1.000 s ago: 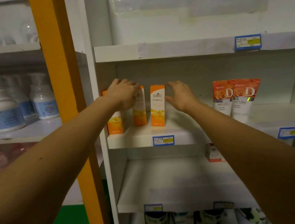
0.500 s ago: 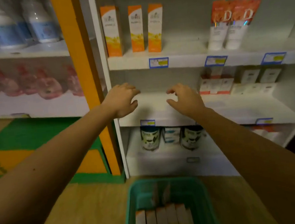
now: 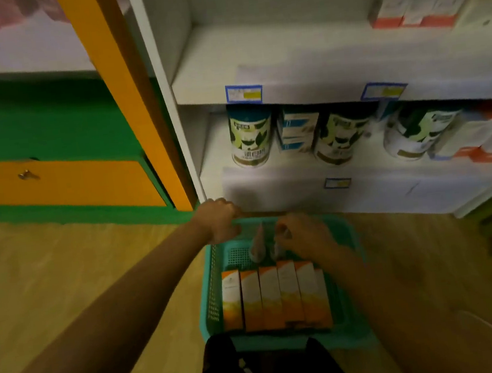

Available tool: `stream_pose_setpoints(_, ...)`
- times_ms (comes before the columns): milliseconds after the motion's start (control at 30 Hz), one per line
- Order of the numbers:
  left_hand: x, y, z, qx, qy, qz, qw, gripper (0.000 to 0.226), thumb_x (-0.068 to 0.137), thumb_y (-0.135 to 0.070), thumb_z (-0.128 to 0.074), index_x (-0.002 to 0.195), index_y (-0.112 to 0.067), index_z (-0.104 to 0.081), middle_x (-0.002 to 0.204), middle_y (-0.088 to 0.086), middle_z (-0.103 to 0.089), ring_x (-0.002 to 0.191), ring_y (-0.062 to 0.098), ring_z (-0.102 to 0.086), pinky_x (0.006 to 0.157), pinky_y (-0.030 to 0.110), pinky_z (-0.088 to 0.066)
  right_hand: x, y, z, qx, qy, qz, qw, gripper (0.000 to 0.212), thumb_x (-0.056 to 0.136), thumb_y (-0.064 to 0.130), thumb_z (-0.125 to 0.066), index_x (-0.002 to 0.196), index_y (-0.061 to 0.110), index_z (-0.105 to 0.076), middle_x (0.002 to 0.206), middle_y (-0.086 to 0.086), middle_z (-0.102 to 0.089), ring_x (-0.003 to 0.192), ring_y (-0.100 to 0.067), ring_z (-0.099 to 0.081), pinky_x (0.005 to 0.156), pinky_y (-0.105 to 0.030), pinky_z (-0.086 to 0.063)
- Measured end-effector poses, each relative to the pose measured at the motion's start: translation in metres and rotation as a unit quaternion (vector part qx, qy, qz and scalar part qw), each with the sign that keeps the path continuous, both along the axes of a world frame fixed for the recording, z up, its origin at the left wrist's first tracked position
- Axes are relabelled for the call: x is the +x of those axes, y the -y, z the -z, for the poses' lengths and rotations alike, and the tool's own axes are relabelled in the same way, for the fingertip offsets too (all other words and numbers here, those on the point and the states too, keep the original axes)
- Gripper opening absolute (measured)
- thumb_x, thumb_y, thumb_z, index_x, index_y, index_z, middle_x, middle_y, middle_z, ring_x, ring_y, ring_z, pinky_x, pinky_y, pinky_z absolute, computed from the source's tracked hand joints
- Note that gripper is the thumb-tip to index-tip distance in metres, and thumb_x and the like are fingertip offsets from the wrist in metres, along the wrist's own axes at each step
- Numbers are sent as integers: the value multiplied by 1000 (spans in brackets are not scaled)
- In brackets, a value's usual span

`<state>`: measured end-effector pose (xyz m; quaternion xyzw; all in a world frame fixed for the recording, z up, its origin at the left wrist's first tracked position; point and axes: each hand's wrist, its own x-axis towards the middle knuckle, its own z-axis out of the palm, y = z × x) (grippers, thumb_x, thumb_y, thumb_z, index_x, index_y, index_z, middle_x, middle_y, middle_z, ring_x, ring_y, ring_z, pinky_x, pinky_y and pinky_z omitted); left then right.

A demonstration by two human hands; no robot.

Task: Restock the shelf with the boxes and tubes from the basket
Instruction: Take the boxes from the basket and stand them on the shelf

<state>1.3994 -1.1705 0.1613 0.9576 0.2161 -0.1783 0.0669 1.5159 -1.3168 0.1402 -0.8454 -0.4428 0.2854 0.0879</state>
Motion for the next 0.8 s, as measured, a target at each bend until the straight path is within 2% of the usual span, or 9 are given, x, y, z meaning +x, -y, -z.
stream_pose_setpoints(100, 4, -1, 51, -19, -36, -5, 999, 39, 89, -35, -50, 123, -17, -56, 125, 9, -60, 116, 26, -55, 97, 34, -42, -3, 1, 48, -28, -13, -6, 1000, 25, 89, 29, -58, 106, 12, -65, 107, -7, -68, 94, -21, -64, 83, -34, -55)
stream_pose_setpoints(267, -1, 2, 124, -69, -99, -11, 993, 38, 89, -40, -50, 116, -15, -60, 121, 7, -64, 112, 24, -59, 94, 34, -47, -12, 3, 111, -109, -43, -46, 992, 35, 87, 30, -61, 119, 15, -58, 120, -6, -63, 107, -23, -60, 85, -32, -50)
stream_pose_setpoints(367, -5, 6, 149, -81, -121, -22, 989, 37, 89, -34, -51, 118, -13, -58, 122, 10, -62, 113, 25, -57, 97, 35, -44, -19, -1, 138, -127, -38, -64, 989, 42, 84, 28, -64, 122, 16, -52, 128, -7, -57, 111, -24, -58, 87, -34, -49)
stream_pose_setpoints(467, -8, 7, 167, -75, -140, -22, 987, 40, 89, -31, -51, 124, -13, -53, 128, 11, -58, 119, 27, -53, 100, 35, -40, -24, -8, 156, -129, -23, -89, 987, 55, 82, 28, -65, 131, 17, -42, 139, -6, -47, 119, -26, -52, 91, -39, -48)
stream_pose_setpoints(533, -11, 7, 178, -71, -150, -23, 986, 42, 88, -32, -53, 126, -13, -51, 129, 11, -57, 120, 26, -52, 102, 35, -39, -26, -11, 162, -140, -18, -100, 985, 60, 81, 29, -65, 133, 18, -38, 139, -6, -46, 121, -26, -51, 93, -40, -47)
stream_pose_setpoints(700, -12, 9, 199, -48, -180, -7, 982, 41, 86, -27, -53, 124, -11, -53, 129, 11, -57, 126, 28, -47, 114, 38, -25, -27, -10, 166, -179, -8, -123, 976, 70, 81, 34, -67, 139, 14, -34, 146, -9, -35, 129, -28, -43, 99, -41, -42)
stream_pose_setpoints(800, -9, 13, 206, -44, -199, 4, 979, 37, 86, -20, -53, 121, -10, -55, 126, 11, -59, 126, 26, -47, 118, 41, -17, -25, -8, 163, -188, -4, -123, 974, 71, 79, 35, -69, 138, 13, -36, 148, -10, -29, 127, -30, -44, 96, -42, -44)
